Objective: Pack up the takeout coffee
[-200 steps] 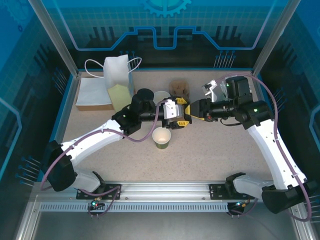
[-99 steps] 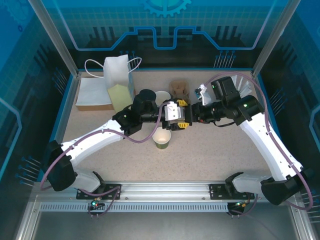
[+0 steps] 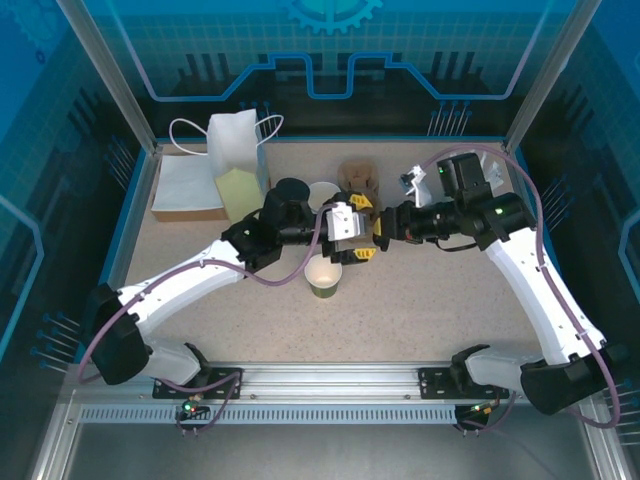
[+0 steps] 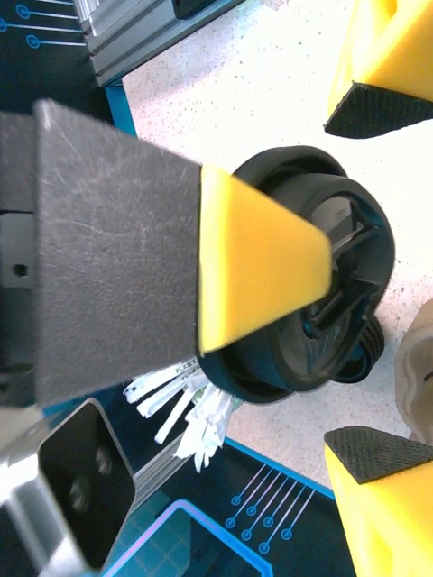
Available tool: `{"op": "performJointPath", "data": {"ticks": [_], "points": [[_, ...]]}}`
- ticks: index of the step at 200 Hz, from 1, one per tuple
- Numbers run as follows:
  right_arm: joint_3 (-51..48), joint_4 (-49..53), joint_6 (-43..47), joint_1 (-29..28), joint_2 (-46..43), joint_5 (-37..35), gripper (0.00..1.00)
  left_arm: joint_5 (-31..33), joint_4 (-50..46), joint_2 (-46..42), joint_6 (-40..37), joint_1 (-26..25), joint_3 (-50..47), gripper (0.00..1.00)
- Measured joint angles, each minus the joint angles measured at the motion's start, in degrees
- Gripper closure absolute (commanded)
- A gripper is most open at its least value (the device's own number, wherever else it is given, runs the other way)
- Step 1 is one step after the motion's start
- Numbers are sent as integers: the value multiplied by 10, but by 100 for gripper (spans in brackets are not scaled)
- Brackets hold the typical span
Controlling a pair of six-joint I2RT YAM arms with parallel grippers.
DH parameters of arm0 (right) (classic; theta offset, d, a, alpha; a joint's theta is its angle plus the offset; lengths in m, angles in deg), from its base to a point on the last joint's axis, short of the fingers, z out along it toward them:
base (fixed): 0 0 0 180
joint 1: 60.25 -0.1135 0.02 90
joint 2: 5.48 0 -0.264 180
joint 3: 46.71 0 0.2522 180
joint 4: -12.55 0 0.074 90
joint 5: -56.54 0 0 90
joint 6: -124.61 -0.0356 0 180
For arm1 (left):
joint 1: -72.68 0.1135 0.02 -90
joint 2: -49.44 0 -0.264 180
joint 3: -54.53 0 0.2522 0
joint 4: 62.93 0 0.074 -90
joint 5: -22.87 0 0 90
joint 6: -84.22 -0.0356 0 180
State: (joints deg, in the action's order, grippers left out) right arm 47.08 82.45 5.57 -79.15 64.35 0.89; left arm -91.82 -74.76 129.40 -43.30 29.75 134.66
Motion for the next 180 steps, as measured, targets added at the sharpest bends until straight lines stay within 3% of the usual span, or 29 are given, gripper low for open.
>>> {"op": "performJointPath", "data": {"ticks": [101,180], "points": [[-53,-59,24,59,-36,219,82,-45,1,-14,2,8,-1,9],[-53,-58,49,59,-38,262,82,-79,5,-12,16,8,-1,15]]}}
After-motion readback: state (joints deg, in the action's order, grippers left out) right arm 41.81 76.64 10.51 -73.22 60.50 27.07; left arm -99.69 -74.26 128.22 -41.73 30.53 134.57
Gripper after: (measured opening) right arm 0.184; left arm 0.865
